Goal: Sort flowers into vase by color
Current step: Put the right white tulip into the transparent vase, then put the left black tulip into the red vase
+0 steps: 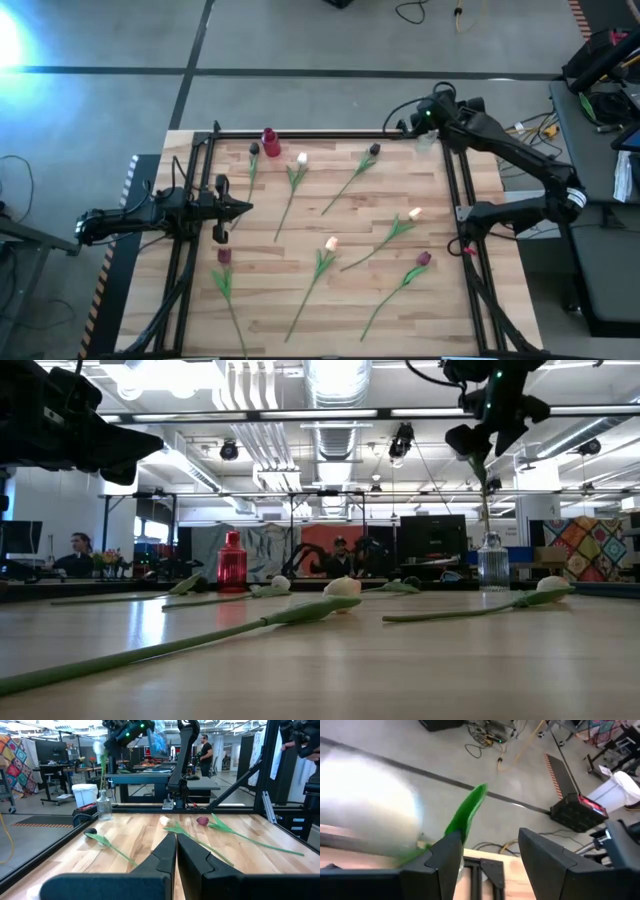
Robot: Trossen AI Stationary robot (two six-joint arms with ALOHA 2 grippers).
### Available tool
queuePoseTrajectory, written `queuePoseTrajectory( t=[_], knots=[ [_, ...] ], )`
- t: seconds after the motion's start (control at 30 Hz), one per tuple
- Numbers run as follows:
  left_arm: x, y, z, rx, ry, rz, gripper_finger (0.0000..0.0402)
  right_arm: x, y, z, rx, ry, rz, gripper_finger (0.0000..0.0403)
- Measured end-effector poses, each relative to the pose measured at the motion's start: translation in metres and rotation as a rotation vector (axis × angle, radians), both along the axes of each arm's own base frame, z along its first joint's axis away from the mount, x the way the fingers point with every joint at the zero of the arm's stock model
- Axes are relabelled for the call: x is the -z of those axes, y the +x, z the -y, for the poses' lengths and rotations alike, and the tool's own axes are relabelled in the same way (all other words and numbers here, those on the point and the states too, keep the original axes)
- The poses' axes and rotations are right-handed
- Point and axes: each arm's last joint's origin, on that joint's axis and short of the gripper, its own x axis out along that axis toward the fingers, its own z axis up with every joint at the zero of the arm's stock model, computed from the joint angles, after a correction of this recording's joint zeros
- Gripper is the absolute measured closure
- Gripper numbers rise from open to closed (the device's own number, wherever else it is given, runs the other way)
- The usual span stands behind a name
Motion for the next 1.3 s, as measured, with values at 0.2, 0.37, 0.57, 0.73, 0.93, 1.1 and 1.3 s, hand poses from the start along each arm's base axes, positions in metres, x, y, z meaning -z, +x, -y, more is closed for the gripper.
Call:
queuePoseTrajectory(
  t=[0.2, 0.37, 0.57, 0.73, 0.93, 1.1, 1.3],
  knots=[
    [0.000, 0.000, 0.000, 0.000, 0.000, 0.000, 0.0401, -0.004, -0.006, -0.009, -0.026, 0.070, -0.048, 0.0216],
    [0.000, 0.000, 0.000, 0.000, 0.000, 0.000, 0.0401, -0.004, -0.008, -0.011, -0.040, 0.073, -0.044, 0.0216],
    [0.000, 0.000, 0.000, 0.000, 0.000, -0.001, 0.0401, -0.005, -0.006, -0.013, -0.113, 0.147, 0.028, 0.0216],
    [0.000, 0.000, 0.000, 0.001, 0.000, 0.000, 0.0401, -0.013, -0.004, -0.014, -0.166, 0.188, 0.099, 0.0216],
    [0.000, 0.000, 0.000, 0.000, 0.000, -0.001, 0.0401, -0.037, -0.009, -0.019, -0.211, 0.204, 0.082, 0.0216],
    [0.000, 0.000, 0.000, 0.000, 0.000, 0.000, 0.0401, -0.063, -0.017, -0.026, -0.265, 0.194, 0.055, 0.0216],
    [0.000, 0.000, 0.000, 0.000, 0.000, -0.001, 0.0401, -0.064, -0.024, -0.036, -0.433, 0.245, -0.005, 0.0221]
  ],
)
